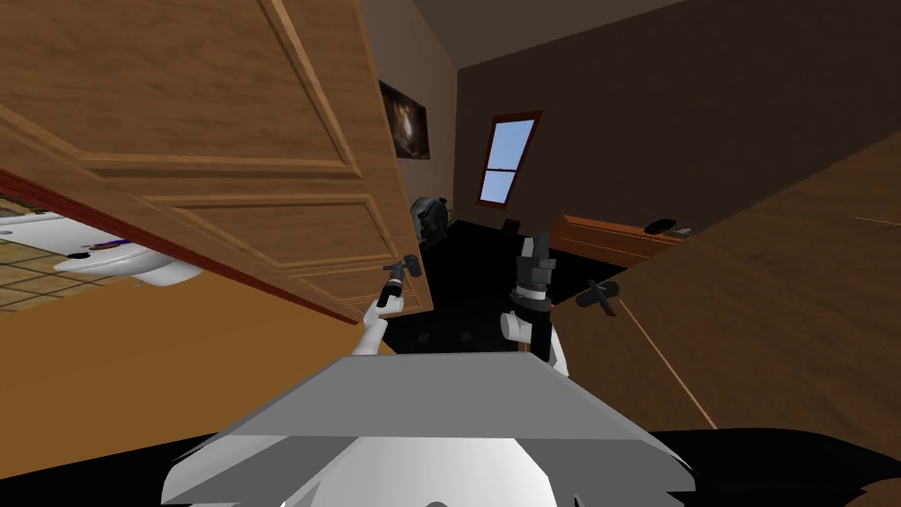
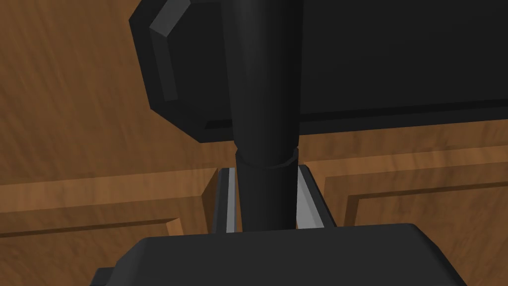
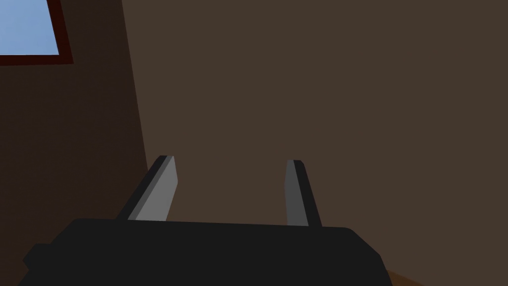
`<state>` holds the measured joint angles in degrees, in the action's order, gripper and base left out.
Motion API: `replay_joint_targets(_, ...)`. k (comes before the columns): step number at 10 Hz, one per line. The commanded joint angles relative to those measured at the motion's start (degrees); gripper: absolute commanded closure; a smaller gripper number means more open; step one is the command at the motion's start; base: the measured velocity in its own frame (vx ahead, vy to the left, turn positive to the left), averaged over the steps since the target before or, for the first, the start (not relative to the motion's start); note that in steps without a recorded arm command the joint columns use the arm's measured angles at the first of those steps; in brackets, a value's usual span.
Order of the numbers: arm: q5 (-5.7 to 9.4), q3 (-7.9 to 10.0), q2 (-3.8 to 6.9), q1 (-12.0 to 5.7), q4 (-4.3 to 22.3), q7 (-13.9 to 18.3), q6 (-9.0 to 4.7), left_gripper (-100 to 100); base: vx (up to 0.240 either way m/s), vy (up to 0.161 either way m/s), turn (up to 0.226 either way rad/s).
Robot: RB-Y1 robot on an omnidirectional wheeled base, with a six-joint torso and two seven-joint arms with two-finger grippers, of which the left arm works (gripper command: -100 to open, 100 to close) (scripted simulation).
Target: Push the door open
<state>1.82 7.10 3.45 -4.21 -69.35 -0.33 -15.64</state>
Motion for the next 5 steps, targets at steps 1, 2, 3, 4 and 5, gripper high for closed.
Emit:
replay_joint_targets(1, 0.19, 1.72, 0.97, -0.48, 0.2, -0.3, -0.48, 100, 0.177, -0.077, 0.04)
replay_joint_targets(2, 0.29, 2.44, 1.16, -0.52, 0.3, -0.4, -0.48, 100, 0.18, -0.074, 0.067)
replay_joint_targets(3, 0.39, 3.2, 1.3, -0.56, 0.3, -0.6, -0.49, 100, 0.184, -0.085, 0.097)
replay_joint_targets(4, 0.5, 3.97, 1.42, -0.6, 0.4, -0.7, -0.49, 100, 0.185, -0.073, 0.091)
replay_joint_targets(5, 0.55, 4.36, 1.48, -0.62, 0.4, -0.8, -0.5, 100, 0.168, -0.05, 0.056)
